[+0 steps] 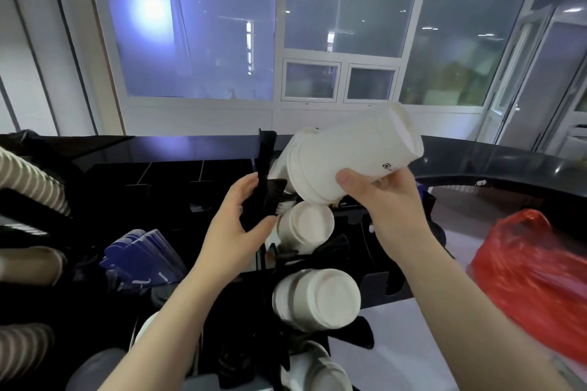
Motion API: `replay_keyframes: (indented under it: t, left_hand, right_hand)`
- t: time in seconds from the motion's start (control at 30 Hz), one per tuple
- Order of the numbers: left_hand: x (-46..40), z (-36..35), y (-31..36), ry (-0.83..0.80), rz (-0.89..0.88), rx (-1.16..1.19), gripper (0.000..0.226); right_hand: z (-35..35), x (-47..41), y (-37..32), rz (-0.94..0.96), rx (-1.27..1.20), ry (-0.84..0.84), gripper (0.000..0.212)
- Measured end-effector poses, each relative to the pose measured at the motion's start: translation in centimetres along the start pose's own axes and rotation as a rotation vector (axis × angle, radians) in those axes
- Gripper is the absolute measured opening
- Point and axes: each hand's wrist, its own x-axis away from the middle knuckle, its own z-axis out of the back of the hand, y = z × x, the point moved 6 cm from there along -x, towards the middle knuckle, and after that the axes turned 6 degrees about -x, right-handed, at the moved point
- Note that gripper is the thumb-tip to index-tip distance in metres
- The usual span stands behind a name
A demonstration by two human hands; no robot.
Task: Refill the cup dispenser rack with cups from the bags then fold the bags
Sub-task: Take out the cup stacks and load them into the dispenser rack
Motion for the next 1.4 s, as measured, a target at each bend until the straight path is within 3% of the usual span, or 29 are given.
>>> replay_keyframes:
  t: [0.17, 0.33, 0.43, 0.5, 0.57, 0.87, 0.97, 1.07, 1.23, 1.4]
  left_hand:
    - [4.3, 1.4, 3.4, -0.091, -0.116, 0.090, 0.070]
    - [8.4, 1.6, 5.5, -0.161, -0.188, 0.134, 0.083]
    - [10.7, 2.3, 6.3, -0.057, -0.120, 0.206, 0.060]
    - [12.1, 2.7, 6.7, -0.006, -0.068, 0.218, 0.037]
    - [13.4, 2.4, 6.5, -0.002, 0.003, 0.243, 0.028]
    - [20.8, -1.9, 6.0, -0.118, 0.278, 0.281, 0.043]
    - [22.7, -1.8, 5.4, -0.105, 0.331, 0.194, 0.041]
    - [23.8, -1.1, 4.8, -0.071, 0.387, 0.138, 0.044]
    - [24.4, 0.1, 3.9, 0.001, 0.444, 0.124, 0.042]
    - [24.6, 0.8, 3.1, 0.028, 0.467, 0.143, 0.042]
  right_hand:
    - [-1.8, 3.8, -0.2, -0.017, -0.046, -0.041, 0.055]
    - [-3.7, 7.7, -1.1, -0.048, -0.019, -0.171, 0.042]
    - [-4.6, 9.5, -1.9, -0.097, -0.010, -0.271, 0.039]
    - [-4.2, 10.6, -2.1, -0.126, -0.015, -0.239, 0.055]
    - [-3.1, 11.6, -2.2, -0.168, -0.054, -0.180, 0.061]
    - [3.0, 18.3, -4.0, -0.196, 0.002, -0.083, 0.060]
    - [4.7, 19.7, -3.5, -0.224, 0.109, -0.047, 0.052]
    - [5.3, 20.7, -2.3, -0.243, 0.242, -0.031, 0.060]
    - [3.7, 21.8, 0.2, -0.215, 0.595, -0.112, 0.063]
    - [2.0, 22.0, 2.4, -0.238, 0.725, -0.177, 0.070]
